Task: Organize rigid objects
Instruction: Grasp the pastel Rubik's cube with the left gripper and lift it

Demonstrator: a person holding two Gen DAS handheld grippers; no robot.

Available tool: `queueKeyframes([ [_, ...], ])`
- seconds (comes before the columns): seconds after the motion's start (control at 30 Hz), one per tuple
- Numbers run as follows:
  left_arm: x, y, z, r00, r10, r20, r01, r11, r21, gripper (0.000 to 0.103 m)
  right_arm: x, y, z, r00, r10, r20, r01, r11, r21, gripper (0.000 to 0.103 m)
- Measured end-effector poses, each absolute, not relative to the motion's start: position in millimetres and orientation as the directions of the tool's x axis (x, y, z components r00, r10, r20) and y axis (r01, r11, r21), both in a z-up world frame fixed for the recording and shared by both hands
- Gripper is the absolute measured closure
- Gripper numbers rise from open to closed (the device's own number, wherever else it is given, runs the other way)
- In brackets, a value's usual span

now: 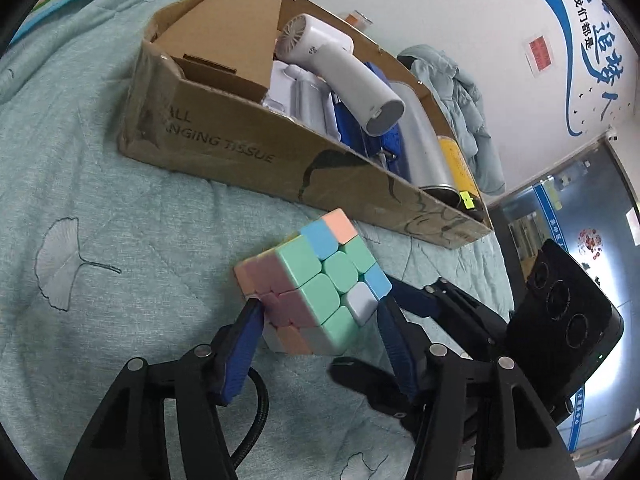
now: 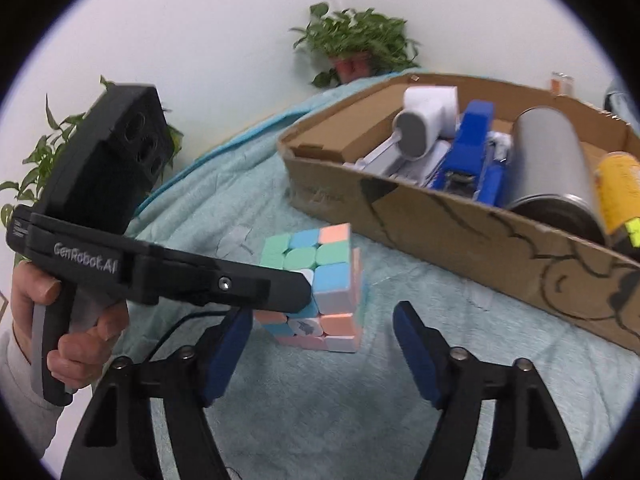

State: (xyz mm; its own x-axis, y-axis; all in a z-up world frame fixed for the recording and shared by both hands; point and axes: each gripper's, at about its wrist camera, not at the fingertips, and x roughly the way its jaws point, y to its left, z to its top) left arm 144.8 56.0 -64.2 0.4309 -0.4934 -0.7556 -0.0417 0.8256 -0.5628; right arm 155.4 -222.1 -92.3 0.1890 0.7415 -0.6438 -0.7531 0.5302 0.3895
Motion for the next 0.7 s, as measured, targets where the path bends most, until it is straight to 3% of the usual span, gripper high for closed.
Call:
queueKeyframes([
  [0.47, 149.3, 72.4, -64.1, 0.468, -0.512, -0.720, -0.054, 0.797, -0.602, 0.046, 159.7, -210.2, -98.8, 0.176, 0.702, -0.690, -0.777, 0.530, 0.340, 0.035],
  [0.6, 154.2, 77.1, -66.1, 0.486, -0.505, -0.713, -0.062, 0.794, -0.605, 0.046, 160.7, -194.4, -103.3, 0.161, 0.686, -0.709, -0.788, 0.522, 0.326, 0.047],
  [0.7, 155.5, 74.0, -65.6, 0.504, -0.479, -0.719, -0.046, 0.816, -0.576, 0.046, 157.4, -182.6, -106.4, 0.199, 0.664, -0.721, -0.791, 0.543, 0.282, 0.048],
])
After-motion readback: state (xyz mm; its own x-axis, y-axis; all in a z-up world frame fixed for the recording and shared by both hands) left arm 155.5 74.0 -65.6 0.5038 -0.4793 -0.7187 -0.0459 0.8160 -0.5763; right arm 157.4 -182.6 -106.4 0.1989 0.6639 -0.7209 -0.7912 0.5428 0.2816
